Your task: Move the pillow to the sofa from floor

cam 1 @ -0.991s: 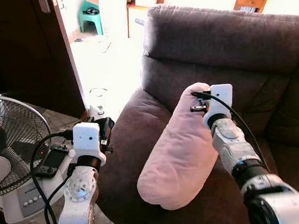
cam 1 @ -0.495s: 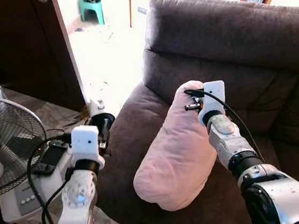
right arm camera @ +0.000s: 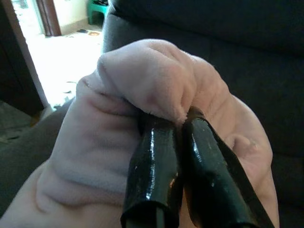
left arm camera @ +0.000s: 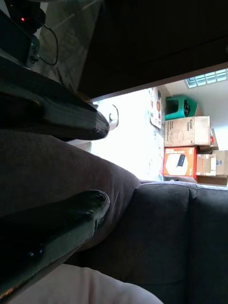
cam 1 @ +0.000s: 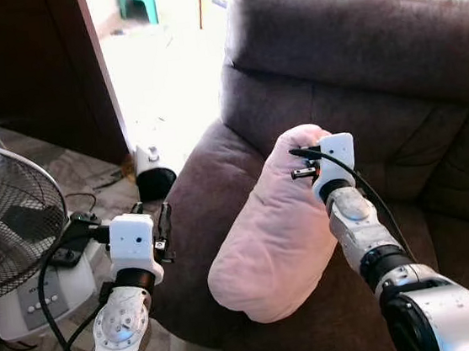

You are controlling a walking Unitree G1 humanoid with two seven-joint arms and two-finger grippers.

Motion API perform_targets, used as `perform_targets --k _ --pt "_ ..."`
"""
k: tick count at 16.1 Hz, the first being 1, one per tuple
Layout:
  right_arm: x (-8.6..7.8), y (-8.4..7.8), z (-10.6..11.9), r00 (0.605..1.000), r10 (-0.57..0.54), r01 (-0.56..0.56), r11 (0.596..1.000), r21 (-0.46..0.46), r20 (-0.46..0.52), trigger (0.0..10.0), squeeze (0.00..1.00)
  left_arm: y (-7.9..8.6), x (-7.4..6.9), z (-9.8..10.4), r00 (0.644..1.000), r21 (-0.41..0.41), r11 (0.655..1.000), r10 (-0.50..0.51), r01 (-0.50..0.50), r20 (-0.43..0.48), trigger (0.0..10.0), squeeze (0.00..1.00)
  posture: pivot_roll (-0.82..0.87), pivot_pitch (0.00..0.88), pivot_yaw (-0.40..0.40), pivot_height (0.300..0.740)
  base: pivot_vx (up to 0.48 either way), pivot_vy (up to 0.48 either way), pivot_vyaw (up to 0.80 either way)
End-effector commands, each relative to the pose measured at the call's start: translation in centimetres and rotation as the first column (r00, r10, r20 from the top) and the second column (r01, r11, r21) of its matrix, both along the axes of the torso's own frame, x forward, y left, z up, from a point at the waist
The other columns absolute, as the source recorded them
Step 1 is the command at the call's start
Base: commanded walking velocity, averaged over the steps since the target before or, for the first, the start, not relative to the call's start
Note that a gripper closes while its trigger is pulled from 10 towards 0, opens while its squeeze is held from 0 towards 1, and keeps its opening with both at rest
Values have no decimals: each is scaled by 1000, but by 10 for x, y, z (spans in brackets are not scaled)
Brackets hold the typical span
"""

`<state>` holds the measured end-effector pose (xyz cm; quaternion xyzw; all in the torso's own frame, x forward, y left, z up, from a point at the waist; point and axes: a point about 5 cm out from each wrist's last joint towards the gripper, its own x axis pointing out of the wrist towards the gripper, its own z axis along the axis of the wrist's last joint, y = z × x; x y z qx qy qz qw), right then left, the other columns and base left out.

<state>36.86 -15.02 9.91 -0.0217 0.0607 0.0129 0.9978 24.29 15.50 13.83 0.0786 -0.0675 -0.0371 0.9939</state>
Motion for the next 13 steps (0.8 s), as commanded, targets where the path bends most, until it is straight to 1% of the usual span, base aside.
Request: perform_targets --k 1,3,4,6,7,13 --pt "-20 -4 -39 986 -18 17 1000 -6 -166 10000 0 -2 -4 2 1000 5 1000 -1 1 0 10000 0 211 189 -121 740 0 0 0" --pt "-25 -7 -47 981 -38 38 999 -6 -193 10000 0 0 -7 2 1000 8 1000 4 -4 -5 10000 0 219 196 -118 740 0 0 0" --pt "-29 -4 -52 978 -39 40 999 3 -206 10000 0 3 -10 3 1000 16 1000 12 -12 -14 10000 0 224 205 -113 740 0 0 0" --pt "-29 -1 -53 979 -31 36 999 18 -203 10000 0 5 -11 3 1000 22 1000 15 -14 -20 10000 0 226 207 -111 740 0 0 0" --pt "-28 0 -51 981 -29 36 999 31 -191 10000 1000 4 -11 4 1000 24 1000 15 -14 -23 10000 0 229 206 -109 740 0 0 0" --pt "-17 3 -32 995 -22 27 998 59 -99 10000 1000 6 -6 6 1000 31 999 25 -24 -17 10000 0 226 189 -107 740 0 0 0"
